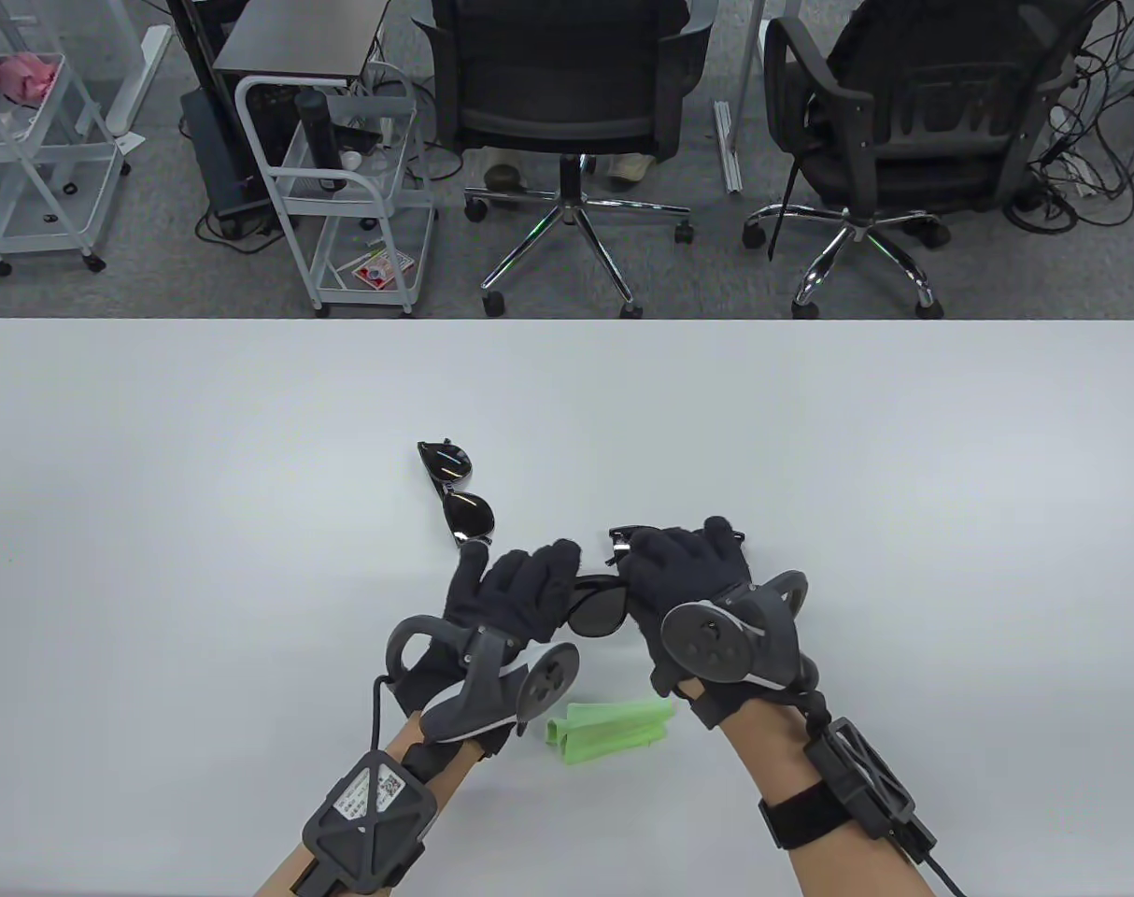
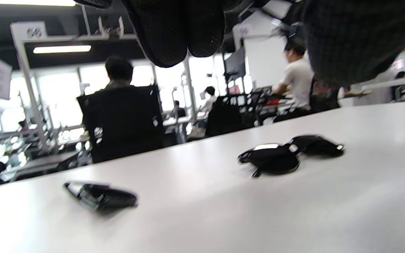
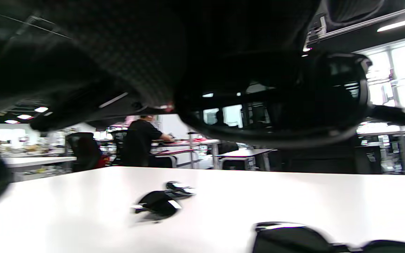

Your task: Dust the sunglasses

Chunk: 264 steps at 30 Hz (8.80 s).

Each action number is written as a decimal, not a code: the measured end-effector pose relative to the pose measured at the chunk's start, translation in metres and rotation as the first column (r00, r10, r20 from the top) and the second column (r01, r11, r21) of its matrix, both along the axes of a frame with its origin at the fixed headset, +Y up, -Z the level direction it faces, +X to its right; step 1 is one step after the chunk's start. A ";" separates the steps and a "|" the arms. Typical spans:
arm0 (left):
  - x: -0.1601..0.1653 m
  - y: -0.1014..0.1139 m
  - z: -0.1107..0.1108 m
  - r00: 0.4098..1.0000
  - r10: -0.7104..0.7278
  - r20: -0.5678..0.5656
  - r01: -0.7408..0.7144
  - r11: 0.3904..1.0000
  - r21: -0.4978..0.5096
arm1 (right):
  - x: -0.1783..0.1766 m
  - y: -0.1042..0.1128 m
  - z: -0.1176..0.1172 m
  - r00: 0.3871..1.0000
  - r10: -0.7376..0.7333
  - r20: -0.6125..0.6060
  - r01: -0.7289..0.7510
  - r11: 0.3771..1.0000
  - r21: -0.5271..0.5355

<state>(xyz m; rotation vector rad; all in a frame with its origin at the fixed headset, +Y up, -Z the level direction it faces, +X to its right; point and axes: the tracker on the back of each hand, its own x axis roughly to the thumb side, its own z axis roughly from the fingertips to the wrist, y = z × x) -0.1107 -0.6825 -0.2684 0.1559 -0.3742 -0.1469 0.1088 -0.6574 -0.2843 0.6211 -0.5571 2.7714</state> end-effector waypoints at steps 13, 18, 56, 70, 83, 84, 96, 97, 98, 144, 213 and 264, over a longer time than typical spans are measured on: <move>-0.049 -0.022 -0.033 0.985 0.003 -0.173 -0.035 0.982 -0.186 | 0.134 -0.053 -0.073 0.882 0.194 0.430 -0.089 0.963 -0.253; -0.047 -0.026 -0.035 0.986 0.033 -0.164 -0.070 0.972 -0.226 | 0.144 -0.078 -0.085 0.877 0.206 0.435 -0.056 0.941 -0.333; -0.064 -0.013 -0.048 0.963 0.106 -0.247 -0.168 0.955 -0.245 | 0.063 -0.049 -0.002 0.997 0.058 0.054 -0.022 0.860 -0.510; -0.070 0.005 -0.117 0.954 -0.050 -0.297 -0.005 0.983 -0.182 | 0.065 -0.051 -0.005 0.999 0.036 0.037 -0.010 0.837 -0.547; -0.078 -0.040 -0.181 0.960 -0.093 -0.264 0.035 0.976 -0.217 | 0.075 -0.052 -0.013 0.999 0.015 0.042 0.011 0.825 -0.564; -0.078 -0.042 -0.183 0.959 -0.106 -0.263 0.046 0.974 -0.222 | 0.076 -0.053 -0.013 0.999 0.018 0.043 0.010 0.823 -0.567; -0.072 -0.050 -0.189 0.945 -0.183 -0.272 0.102 0.952 -0.287 | 0.075 -0.054 -0.011 0.999 0.010 0.032 0.010 0.819 -0.574; -0.073 -0.050 -0.189 0.941 -0.190 -0.281 0.101 0.948 -0.302 | 0.075 -0.054 -0.011 0.999 0.009 0.031 0.010 0.819 -0.574; -0.076 -0.051 -0.187 0.941 -0.186 -0.282 0.096 0.948 -0.304 | 0.075 -0.054 -0.011 1.000 0.007 0.030 0.012 0.818 -0.575; -0.059 -0.003 -0.026 0.517 0.759 -0.396 -0.845 0.377 -0.380 | -0.022 0.000 -0.003 0.867 -0.499 0.010 0.424 0.726 -0.541; -0.032 -0.007 -0.009 0.793 0.599 -0.110 -0.591 0.713 -0.378 | -0.021 -0.008 0.013 0.877 -0.480 -0.016 0.459 0.849 -0.263; -0.064 -0.018 -0.017 0.619 0.718 -0.318 -0.774 0.492 -0.398 | -0.049 0.006 0.030 0.974 0.128 -0.187 -0.126 0.992 0.021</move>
